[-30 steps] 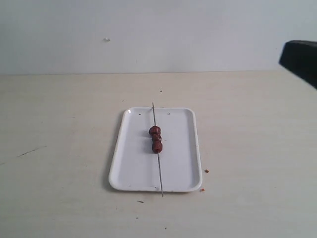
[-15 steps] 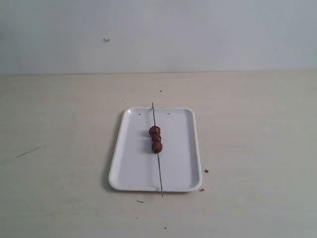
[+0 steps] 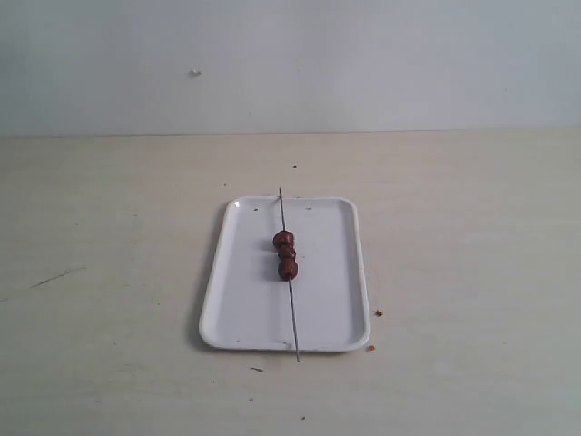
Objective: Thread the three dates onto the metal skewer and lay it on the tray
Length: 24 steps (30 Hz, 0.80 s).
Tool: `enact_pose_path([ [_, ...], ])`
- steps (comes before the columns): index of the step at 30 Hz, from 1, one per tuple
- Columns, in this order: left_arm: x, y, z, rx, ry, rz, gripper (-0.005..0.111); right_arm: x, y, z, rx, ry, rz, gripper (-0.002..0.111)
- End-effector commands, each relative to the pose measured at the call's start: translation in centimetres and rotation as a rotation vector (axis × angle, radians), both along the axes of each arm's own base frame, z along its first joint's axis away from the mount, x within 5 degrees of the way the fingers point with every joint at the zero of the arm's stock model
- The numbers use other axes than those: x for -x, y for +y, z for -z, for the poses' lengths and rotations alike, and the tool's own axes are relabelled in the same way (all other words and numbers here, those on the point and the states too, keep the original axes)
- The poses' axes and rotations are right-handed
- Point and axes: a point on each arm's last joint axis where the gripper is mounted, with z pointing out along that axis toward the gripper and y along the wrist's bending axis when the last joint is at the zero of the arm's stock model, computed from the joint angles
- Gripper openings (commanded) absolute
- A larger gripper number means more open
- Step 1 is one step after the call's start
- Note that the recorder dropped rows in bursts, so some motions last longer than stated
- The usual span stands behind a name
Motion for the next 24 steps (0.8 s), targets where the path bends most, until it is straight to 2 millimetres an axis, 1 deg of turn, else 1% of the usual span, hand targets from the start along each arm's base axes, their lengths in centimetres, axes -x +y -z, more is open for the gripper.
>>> enact_pose_path([
  [1, 0.0, 0.1, 0.1, 0.016, 0.003, -0.004, 0.0, -0.5, 0.2, 1.4, 0.102, 0.063, 0.007, 0.0],
  [4, 0.0, 0.1, 0.1, 0.016, 0.003, -0.004, 0.0, -0.8, 0.0, 2.3, 0.097, 0.128, 0.032, 0.0],
  [6, 0.0, 0.1, 0.1, 0.016, 0.003, -0.004, 0.0, -1.1, -0.2, 3.3, 0.018, 0.168, 0.045, 0.0],
  [7, 0.0, 0.1, 0.1, 0.016, 0.003, -0.004, 0.0, -1.5, -0.3, 4.6, 0.001, 0.217, 0.063, 0.0],
  [8, 0.0, 0.1, 0.1, 0.016, 0.003, -0.004, 0.0, -1.7, -0.4, 5.4, -0.004, 0.248, 0.072, 0.0],
  [10, 0.0, 0.1, 0.1, 0.016, 0.003, -0.004, 0.0, -2.3, -0.6, 8.3, 0.005, 0.341, 0.1, 0.0],
  [13, 0.0, 0.1, 0.1, 0.016, 0.003, -0.004, 0.0, -2.6, -0.6, 10.3, 0.019, 0.409, 0.103, 0.0],
  [15, 0.0, 0.1, 0.1, 0.016, 0.003, -0.004, 0.0, -2.6, -0.6, 10.6, 0.02, 0.44, 0.1, 0.0],
  [16, 0.0, 0.1, 0.1, 0.016, 0.003, -0.004, 0.0, -2.5, -0.6, 11.2, 0.018, 0.505, 0.093, 0.0],
  [18, 0.0, 0.1, 0.1, 0.016, 0.003, -0.004, 0.0, -2.5, -0.5, 11.5, 0.017, 0.539, 0.089, 0.0],
  [24, 0.0, 0.1, 0.1, 0.016, 0.003, -0.004, 0.0, -2.5, -0.5, 11.4, 0.015, 0.535, 0.089, 0.0],
])
